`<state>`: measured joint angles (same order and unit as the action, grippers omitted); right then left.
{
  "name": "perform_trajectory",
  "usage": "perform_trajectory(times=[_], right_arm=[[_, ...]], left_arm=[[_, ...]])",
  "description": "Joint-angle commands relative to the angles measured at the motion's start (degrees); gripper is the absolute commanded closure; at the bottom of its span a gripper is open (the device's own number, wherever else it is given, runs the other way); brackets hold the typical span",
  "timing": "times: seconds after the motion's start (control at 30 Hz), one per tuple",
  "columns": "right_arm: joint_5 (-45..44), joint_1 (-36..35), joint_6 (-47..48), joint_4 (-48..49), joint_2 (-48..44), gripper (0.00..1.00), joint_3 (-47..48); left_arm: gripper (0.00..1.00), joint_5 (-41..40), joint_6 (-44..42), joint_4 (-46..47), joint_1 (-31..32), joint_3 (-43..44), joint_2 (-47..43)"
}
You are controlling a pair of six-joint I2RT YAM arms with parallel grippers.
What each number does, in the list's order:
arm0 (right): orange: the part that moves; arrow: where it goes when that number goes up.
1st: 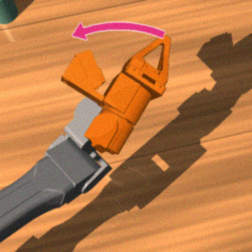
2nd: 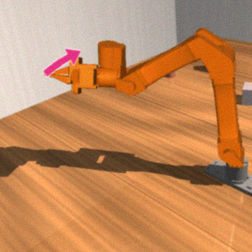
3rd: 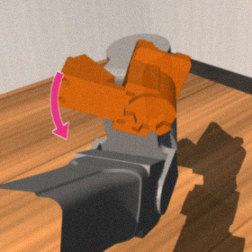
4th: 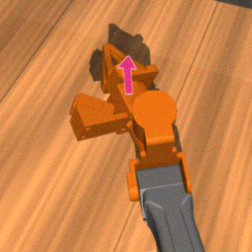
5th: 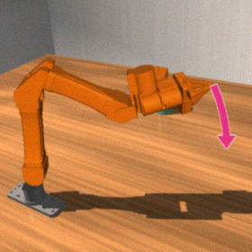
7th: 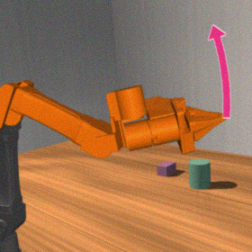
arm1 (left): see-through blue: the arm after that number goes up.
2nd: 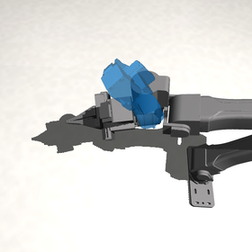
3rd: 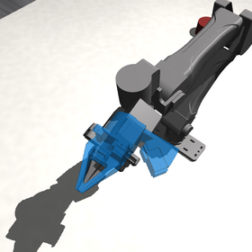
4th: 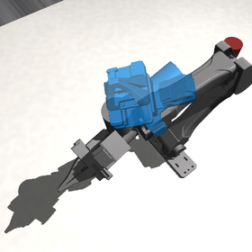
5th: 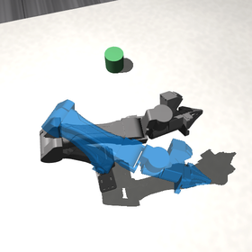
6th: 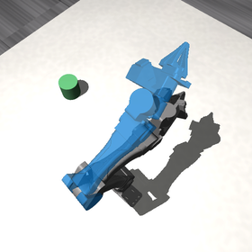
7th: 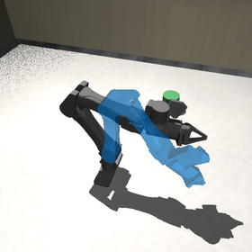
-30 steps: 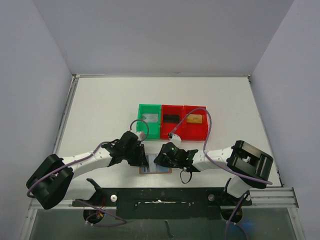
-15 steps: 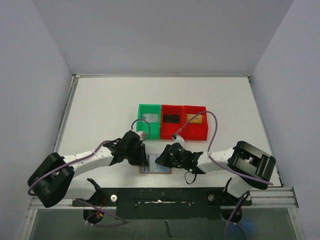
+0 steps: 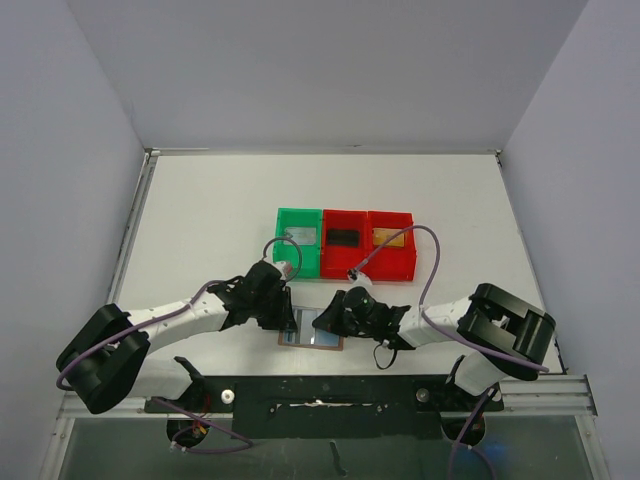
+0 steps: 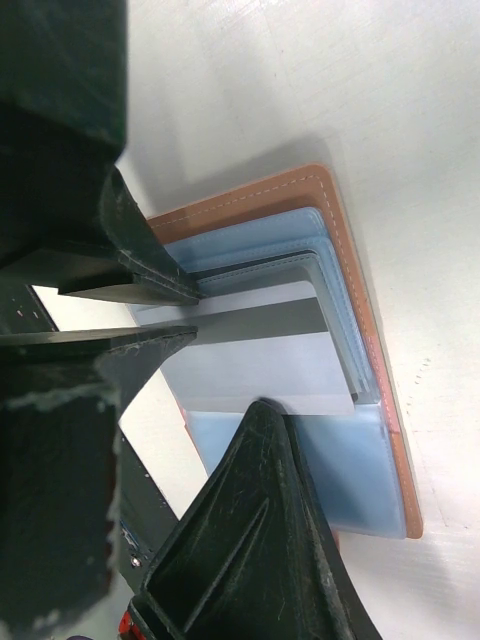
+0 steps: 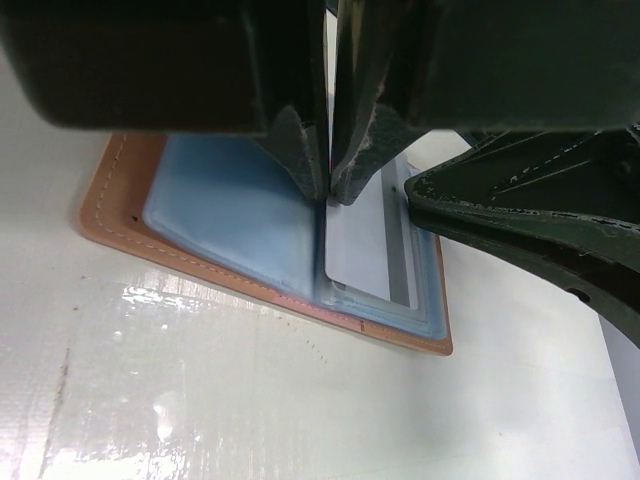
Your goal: Take the credit cards out of the card holder
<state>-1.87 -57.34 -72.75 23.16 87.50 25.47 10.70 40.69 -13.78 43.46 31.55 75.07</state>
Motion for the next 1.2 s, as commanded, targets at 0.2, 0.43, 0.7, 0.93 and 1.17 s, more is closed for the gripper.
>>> perform_trajectory(times=[0.2,0.43,0.7,0.93,1.17], right_arm=[[-3.66,0.23,-2.25,-4.06,-5.41,0.99,-2.09],[-2.90,0.65,-1.86,-4.35,-6.02,0.94,-2.78],[-1.19,0.66,-0.68,-1.76,-3.15,0.73,-0.79],[-0.22,0.43,-0.01,-3.90,-0.40,0.84,2.09],[-3.38,0.62,-0.45,-8.71,-4.16,0.98,0.95]], left_arm=[[0.85,-4.82,-2.11,-2.58,-0.04,1.01,0.47],[0.85,-3.33,-2.46,-1.65,-0.04,1.39,0.31],[0.83,-1.83,-2.55,-0.97,-0.04,1.67,-0.38],[0.83,-1.55,-2.58,-0.90,-0.04,1.58,0.25],[0.82,-4.22,-1.64,-1.62,0.04,1.78,-2.92]])
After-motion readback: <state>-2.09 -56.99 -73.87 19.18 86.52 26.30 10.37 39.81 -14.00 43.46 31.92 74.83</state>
